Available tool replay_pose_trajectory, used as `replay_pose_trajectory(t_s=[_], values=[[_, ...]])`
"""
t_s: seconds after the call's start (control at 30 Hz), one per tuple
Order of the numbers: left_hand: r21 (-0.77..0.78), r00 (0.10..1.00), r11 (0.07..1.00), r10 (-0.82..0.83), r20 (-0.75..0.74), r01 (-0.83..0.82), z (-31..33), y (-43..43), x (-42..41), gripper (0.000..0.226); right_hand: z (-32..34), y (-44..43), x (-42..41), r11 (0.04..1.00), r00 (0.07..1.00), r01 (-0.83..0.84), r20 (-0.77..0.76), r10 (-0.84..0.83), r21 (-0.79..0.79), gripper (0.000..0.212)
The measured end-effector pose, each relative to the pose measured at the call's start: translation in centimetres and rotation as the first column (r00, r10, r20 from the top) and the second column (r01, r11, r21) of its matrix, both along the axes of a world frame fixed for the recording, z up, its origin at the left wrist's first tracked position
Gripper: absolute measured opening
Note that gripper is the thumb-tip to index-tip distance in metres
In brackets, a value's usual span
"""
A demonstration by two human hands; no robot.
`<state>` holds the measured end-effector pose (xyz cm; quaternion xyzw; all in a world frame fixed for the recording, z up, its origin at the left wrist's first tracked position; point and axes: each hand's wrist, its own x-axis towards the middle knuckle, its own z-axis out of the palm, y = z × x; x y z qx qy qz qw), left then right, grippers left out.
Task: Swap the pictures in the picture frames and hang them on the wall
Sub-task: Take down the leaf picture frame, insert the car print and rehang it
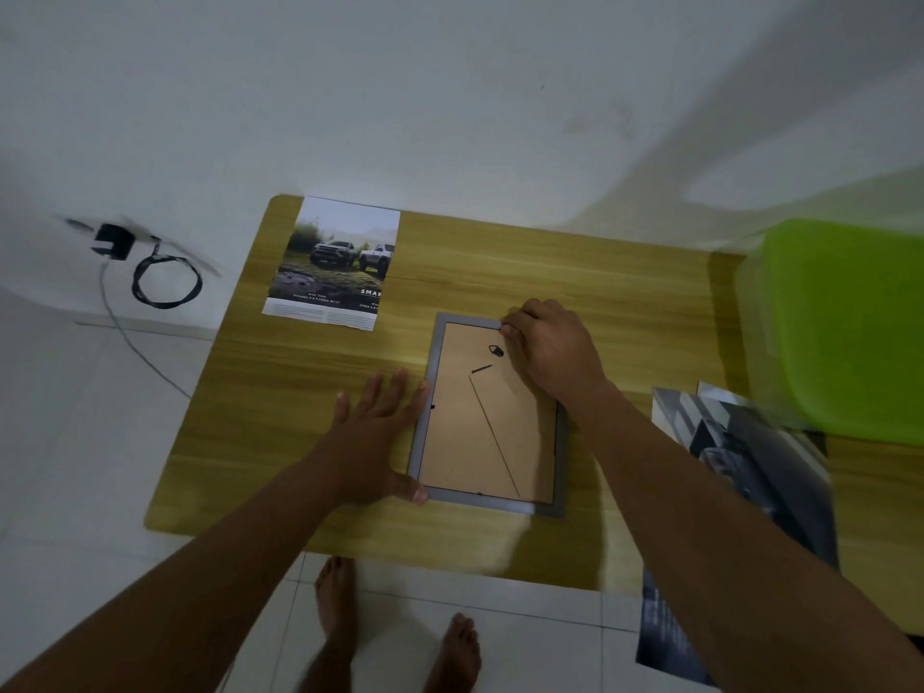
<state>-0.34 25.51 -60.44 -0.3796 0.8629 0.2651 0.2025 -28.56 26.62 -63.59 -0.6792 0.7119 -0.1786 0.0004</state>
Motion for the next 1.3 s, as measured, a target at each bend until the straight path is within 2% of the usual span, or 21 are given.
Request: replay_pose_trajectory(t_s=[0.37,0.73,0.8,0.87,1.03,1.3], values=[[-0.007,1.0,1.0,0.004,-0.002,-0.004,0.1,0.0,0.0,0.127,0.0,-0.2,0.1,1.0,1.0,-0.004,0.001,0.004,-0.022,0.034],[-0.013,1.0,1.0,0.008,-0.01,-0.009,0.1,0.0,0.0,0.127,0.7,0.1,0.2,0.998,0.998,0.025,0.061,-0.028,0.051,0.03],[-0.013,1.0,1.0,0.012,-0.017,-0.012,0.1,0.0,0.0,0.127,1.2,0.8,0.8,0.995,0.998,0.038,0.052,-0.043,0.087,0.038],[-0.011,1.0,1.0,0.019,-0.025,-0.02,0.3,0.1,-0.1,0.127,1.7,1.9,1.9,0.988,0.998,0.052,0.03,-0.057,0.145,0.056],[-0.007,1.0,1.0,0.017,-0.012,-0.017,0.6,0.2,-0.3,0.127,2.0,3.3,5.0,0.904,0.996,0.078,-0.063,-0.057,0.421,0.103],[-0.006,1.0,1.0,0.023,-0.003,-0.023,0.3,0.2,0.0,0.128,2.0,3.0,6.9,0.859,0.995,0.09,-0.001,-0.104,0.504,0.122]])
